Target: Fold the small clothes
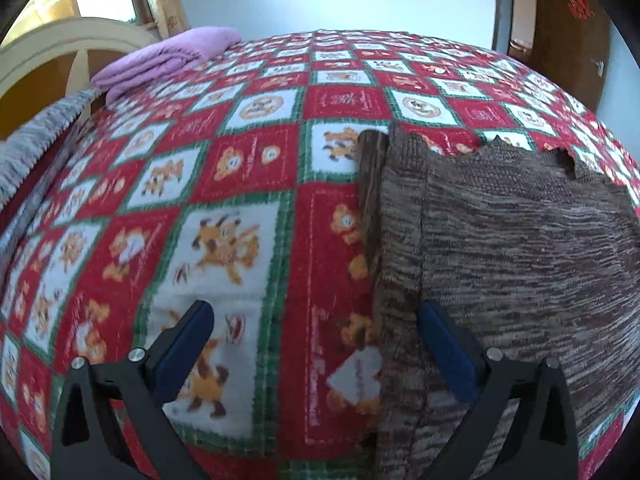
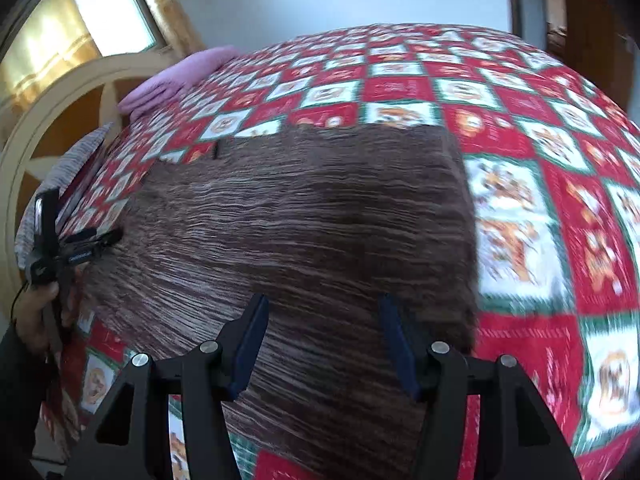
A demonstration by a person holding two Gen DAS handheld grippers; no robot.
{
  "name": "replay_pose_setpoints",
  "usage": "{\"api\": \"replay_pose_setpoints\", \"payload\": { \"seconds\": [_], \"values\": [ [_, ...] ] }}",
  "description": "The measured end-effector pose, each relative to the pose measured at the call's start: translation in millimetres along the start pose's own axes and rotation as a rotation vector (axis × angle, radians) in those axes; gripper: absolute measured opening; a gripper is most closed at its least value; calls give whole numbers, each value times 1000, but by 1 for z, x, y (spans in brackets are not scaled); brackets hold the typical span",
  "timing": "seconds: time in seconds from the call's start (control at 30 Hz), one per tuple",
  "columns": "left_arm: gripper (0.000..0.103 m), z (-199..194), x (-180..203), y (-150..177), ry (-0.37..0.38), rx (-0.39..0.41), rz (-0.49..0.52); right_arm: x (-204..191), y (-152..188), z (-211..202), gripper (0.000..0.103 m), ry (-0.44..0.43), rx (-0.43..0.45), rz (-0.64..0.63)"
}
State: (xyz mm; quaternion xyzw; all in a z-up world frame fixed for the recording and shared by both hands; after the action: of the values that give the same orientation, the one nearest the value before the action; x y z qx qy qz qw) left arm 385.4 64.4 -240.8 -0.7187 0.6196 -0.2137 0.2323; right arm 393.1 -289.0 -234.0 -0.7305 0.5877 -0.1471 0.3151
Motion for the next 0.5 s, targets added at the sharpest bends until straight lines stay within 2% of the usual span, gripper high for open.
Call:
{"api": "replay_pose_setpoints", "payload": {
  "seconds": [0.13,0.27,0.37,0.5],
  "values": [
    [103,-3,-6,12,30,-1,-36,-6,22,-9,59,24,-6,-32],
    [103,-5,-8,16,31,-2,-45,-12,27,-13,59,40,-12,-84],
    [103,-4,-9,17,31,-2,-51,-1,27,-1,59,8,-45,-46],
    [103,-6,-12,20,36,1,-62,4,17,-9,59,2,-26,48]
  ]
}}
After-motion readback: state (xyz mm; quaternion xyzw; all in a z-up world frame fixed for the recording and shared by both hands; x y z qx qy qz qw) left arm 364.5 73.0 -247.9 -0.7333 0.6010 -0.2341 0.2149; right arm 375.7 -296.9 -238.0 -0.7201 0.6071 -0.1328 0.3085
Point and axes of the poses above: each gripper's, at about its wrist camera, not at the fingertips, and z roughly the way its jaws point, x to its right, y to its underside, the point moved 10 cm from there along z, roughly the way its jaws point, and after that the axes turned 8 degrees about -z, right-handed, at the moved point
